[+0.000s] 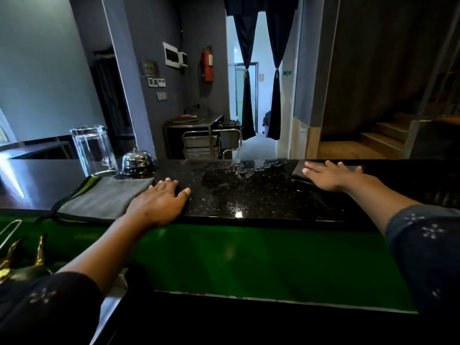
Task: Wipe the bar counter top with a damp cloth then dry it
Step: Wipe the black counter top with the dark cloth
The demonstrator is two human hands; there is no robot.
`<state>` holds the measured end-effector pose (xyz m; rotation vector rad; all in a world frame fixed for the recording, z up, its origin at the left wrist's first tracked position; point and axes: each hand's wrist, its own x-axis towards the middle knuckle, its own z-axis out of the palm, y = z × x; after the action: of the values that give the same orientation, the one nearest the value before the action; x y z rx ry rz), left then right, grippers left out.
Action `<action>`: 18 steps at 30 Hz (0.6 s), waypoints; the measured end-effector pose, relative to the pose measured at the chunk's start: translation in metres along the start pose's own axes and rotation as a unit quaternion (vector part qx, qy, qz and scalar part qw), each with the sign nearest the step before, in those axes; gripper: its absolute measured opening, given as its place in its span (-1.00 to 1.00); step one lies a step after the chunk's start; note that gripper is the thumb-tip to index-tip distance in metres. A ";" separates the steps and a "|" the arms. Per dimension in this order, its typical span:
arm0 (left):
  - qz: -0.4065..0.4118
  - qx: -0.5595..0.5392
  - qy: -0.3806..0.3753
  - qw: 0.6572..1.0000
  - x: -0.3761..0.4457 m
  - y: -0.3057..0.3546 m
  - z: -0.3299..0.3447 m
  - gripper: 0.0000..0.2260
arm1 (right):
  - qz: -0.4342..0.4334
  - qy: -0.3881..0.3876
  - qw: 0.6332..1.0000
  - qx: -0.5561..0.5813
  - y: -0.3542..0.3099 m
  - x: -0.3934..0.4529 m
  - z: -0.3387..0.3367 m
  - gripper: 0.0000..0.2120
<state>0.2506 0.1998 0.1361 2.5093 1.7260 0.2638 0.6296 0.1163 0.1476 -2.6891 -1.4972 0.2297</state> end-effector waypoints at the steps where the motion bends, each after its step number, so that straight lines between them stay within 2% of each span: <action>1: 0.001 0.000 0.001 1.000 0.000 0.000 0.000 -0.40 | 0.004 -0.002 1.000 0.005 -0.004 0.009 0.000 -0.36; 5: 0.003 0.000 0.009 1.000 -0.003 0.004 -0.003 -0.42 | 0.010 -0.012 1.000 0.019 -0.013 0.029 -0.006 -0.15; 12: -0.004 0.001 0.015 1.000 -0.005 0.008 -0.003 -0.43 | 0.001 -0.017 1.000 0.010 -0.040 0.052 -0.006 -0.35; 18: -0.007 -0.013 0.001 1.000 -0.004 0.005 -0.003 -0.42 | -0.126 -0.013 0.992 -0.006 -0.093 0.018 0.012 -0.40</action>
<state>0.2528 0.1944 0.1398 2.4790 1.7278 0.2872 0.5585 0.1803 0.1454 -2.4801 -1.8287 0.2427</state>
